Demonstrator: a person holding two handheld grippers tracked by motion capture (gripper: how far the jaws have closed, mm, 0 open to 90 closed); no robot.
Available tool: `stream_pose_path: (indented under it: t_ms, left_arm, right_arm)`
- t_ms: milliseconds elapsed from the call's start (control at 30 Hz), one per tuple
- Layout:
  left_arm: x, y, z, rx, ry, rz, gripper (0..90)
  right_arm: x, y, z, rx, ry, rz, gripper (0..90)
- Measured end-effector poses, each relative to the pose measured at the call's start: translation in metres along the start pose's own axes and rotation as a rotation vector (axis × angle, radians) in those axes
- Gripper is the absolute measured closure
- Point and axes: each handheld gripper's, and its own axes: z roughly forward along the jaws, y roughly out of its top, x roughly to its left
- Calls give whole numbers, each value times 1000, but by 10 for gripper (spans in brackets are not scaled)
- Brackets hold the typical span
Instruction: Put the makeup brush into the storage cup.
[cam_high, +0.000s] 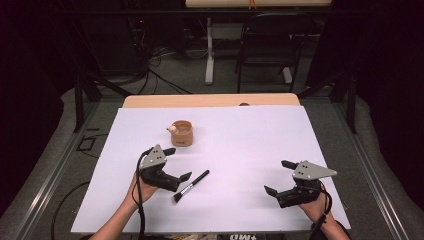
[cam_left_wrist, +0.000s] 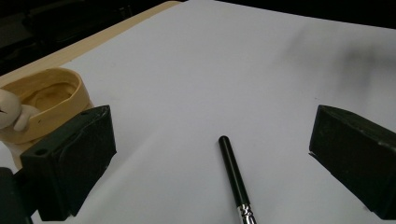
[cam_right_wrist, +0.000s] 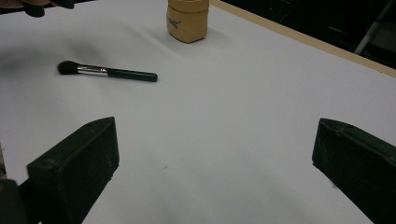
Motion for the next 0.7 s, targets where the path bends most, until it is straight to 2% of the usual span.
stream_pose_path:
  t_ms: [367, 700]
  left_arm:
    - [2, 2, 6, 14, 0, 1, 5]
    - [2, 6, 17, 66, -15, 4, 9]
  right_arm:
    - [0, 0, 0, 0, -1, -1, 1]
    - [0, 0, 0, 2, -3, 2, 2]
